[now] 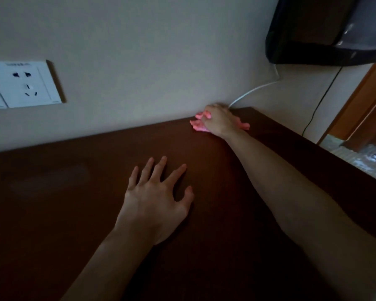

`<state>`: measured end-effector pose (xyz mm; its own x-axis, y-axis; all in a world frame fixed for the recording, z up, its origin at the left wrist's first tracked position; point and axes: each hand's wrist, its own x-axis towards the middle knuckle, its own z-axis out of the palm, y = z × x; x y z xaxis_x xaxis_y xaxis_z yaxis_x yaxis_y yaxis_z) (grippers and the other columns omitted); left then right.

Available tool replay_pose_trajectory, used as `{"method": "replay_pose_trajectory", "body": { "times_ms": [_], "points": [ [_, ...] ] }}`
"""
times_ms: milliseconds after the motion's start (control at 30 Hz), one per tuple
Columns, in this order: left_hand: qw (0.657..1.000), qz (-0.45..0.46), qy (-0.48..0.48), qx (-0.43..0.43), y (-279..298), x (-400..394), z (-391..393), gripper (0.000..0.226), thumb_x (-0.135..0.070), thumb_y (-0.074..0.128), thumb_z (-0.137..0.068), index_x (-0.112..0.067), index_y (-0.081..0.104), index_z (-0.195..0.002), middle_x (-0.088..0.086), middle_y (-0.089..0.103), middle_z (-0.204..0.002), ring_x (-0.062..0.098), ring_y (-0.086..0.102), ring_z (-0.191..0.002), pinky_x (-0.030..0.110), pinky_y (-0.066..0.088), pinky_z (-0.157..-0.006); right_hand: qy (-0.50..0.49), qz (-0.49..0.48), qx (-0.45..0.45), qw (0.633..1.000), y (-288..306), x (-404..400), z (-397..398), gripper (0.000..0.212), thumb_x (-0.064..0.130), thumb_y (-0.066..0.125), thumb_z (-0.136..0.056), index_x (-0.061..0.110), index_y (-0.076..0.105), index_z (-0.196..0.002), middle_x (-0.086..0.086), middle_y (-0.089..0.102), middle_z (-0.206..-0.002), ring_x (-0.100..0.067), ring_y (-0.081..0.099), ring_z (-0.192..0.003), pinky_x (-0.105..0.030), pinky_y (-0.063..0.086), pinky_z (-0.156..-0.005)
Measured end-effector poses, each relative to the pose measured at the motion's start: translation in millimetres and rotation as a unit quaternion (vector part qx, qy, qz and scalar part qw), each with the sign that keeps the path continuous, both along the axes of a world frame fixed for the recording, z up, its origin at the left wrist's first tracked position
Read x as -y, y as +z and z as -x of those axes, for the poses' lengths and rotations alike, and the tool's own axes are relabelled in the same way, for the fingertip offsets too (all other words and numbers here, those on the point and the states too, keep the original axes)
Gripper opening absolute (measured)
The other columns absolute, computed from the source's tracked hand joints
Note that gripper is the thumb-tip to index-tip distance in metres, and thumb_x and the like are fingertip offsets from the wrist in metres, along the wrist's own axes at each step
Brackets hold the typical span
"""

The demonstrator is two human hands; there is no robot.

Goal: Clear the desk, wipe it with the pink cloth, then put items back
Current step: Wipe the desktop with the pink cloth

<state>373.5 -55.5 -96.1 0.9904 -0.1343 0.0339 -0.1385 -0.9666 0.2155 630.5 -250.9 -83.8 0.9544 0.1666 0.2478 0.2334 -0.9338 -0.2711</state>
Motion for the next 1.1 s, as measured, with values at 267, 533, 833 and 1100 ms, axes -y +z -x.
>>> {"method": "replay_pose_trajectory", "body": {
  "times_ms": [267,533,833,1100],
  "points": [
    [1.0,-0.009,0.004,-0.011,4.2,5.8,4.6,0.063,-0.069,0.02,-0.097,-0.052,0.012,-0.157,-0.004,0.004,-0.17,0.02,-0.002,-0.156,0.045,-0.001,-0.126,0.047,0.018,-0.005,0.999,5.1,14.7,108.9,0.043,0.053,0.047,-0.093,0.033,0.065,-0.126,-0.004,0.061,-0.125,-0.033,0.056,-0.117,-0.042,0.043,-0.098],
    [0.999,-0.037,0.0,-0.019,0.3,7.3,7.2,0.064,-0.068,0.015,-0.098,-0.047,0.006,-0.159,0.0,0.0,-0.171,0.025,-0.004,-0.156,0.051,-0.001,-0.125,0.191,0.028,0.001,0.981,-9.7,59.3,300.1,0.025,0.043,0.052,-0.098,0.04,0.059,-0.121,0.019,0.054,-0.123,-0.004,0.048,-0.11,-0.033,0.04,-0.092],
    [0.998,-0.051,-0.003,-0.03,-2.6,2.6,-2.2,0.068,-0.075,0.006,-0.093,-0.051,-0.002,-0.157,-0.002,-0.006,-0.17,0.022,-0.01,-0.156,0.048,-0.005,-0.125,0.063,-0.025,0.026,0.997,-5.7,35.6,124.2,0.033,0.046,0.055,-0.091,0.036,0.067,-0.119,0.001,0.062,-0.121,-0.026,0.059,-0.113,-0.038,0.045,-0.088],
    [0.999,-0.045,-0.002,-0.022,-1.3,0.4,-2.6,0.068,-0.078,0.003,-0.09,-0.056,-0.01,-0.153,-0.009,-0.014,-0.168,0.016,-0.017,-0.154,0.044,-0.009,-0.124,-0.01,0.002,0.027,1.0,-2.9,11.8,-15.6,0.013,0.032,0.053,-0.093,0.022,0.058,-0.086,-0.008,0.067,-0.121,-0.032,0.058,-0.118,-0.039,0.044,-0.102]
  ]
}}
